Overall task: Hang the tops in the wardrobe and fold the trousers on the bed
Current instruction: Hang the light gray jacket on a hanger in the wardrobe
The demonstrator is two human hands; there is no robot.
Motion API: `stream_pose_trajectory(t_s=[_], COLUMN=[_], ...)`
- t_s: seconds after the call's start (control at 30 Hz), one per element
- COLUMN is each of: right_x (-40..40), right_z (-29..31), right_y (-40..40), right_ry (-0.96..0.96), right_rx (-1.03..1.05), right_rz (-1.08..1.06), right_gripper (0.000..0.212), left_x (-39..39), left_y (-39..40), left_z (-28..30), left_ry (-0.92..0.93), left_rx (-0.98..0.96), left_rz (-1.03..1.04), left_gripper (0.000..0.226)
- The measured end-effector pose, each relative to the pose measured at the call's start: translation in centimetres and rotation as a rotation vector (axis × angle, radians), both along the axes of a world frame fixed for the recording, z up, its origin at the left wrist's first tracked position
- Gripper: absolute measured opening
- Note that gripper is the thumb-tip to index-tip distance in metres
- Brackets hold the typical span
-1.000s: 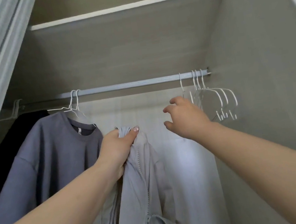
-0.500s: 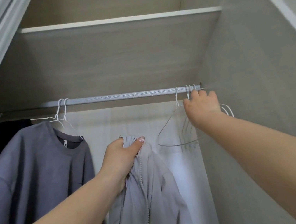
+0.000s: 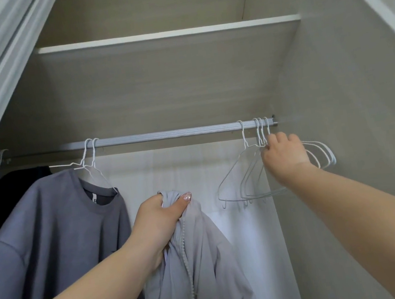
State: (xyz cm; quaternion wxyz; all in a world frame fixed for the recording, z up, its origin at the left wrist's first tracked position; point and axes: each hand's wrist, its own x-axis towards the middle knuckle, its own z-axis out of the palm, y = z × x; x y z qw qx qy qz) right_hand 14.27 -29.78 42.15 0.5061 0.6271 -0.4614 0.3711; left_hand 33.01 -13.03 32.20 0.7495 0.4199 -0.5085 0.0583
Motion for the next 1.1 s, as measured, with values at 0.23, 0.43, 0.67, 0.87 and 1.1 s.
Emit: stream_pose_trajectory(t_s=[0.23, 0.43, 0.67, 0.87, 1.1], right_x=[-0.7, -1.0, 0.4, 1.4, 0.9], right_z=[0.6, 1.3, 1.1, 1.8, 0.2], right_y=[-0.4, -0.7, -0.5, 0.8, 1.3], right_ry=[-0.021, -0.045, -0.358, -0.460, -0.161], right_rx=[0.049, 0.082, 0.260, 0.166, -0.046], right_rz=[-0.030, -0.007, 0.429, 0.696, 0.559], right_gripper=[0.038, 0.037, 0.033, 0.025, 0.025], left_x=[0.6, 0.7, 0.8, 1.5, 5.7], left_y=[0.4, 0.4, 0.5, 0.4, 1.3], left_z=[-0.1, -0.1, -0.6, -1.0, -1.4], left_ry=[-0.001, -0.003, 0.016, 0.056, 0.282], left_rx=[0.000, 0.006, 0.025, 0.032, 0.021], left_rz=[0.006, 0.001, 0.002, -0.021, -0.036], left_gripper=[0.028, 0.026, 0.029, 0.033, 0.018])
